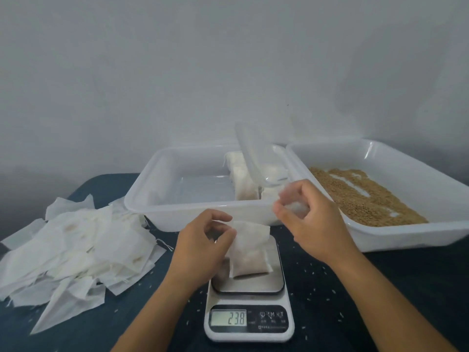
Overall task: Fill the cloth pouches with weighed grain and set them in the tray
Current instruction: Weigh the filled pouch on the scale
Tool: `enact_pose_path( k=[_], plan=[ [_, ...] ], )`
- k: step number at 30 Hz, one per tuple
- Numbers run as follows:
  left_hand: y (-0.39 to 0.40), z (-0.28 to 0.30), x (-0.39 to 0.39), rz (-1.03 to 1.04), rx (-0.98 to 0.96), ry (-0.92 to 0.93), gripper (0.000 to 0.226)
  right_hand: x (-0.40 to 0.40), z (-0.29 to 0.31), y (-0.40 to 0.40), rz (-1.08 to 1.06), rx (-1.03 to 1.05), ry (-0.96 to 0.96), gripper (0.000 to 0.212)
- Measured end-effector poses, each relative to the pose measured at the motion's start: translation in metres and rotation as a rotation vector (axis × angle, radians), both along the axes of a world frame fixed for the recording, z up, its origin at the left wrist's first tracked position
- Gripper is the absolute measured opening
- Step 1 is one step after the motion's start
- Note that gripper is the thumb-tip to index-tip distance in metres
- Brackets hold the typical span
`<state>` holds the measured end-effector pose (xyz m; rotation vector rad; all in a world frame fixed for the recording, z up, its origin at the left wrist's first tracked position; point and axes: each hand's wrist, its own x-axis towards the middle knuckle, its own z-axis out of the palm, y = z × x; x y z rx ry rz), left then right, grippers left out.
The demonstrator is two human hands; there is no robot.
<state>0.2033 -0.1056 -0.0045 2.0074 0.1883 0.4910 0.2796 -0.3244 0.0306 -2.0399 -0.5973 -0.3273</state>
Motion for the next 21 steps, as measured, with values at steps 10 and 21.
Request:
enact_pose_path(
  k=[10,21],
  plan=[
    [-0.008,0.010,-0.015,-0.034,-0.065,-0.169,0.017,-0.020,0.005,0.011,0.259,-0.096,0.009,0.027],
    [-0.010,0.011,-0.016,0.006,-0.043,-0.154,0.013,-0.027,0.015,0.003,0.219,-0.153,-0.133,0.033]
  ],
)
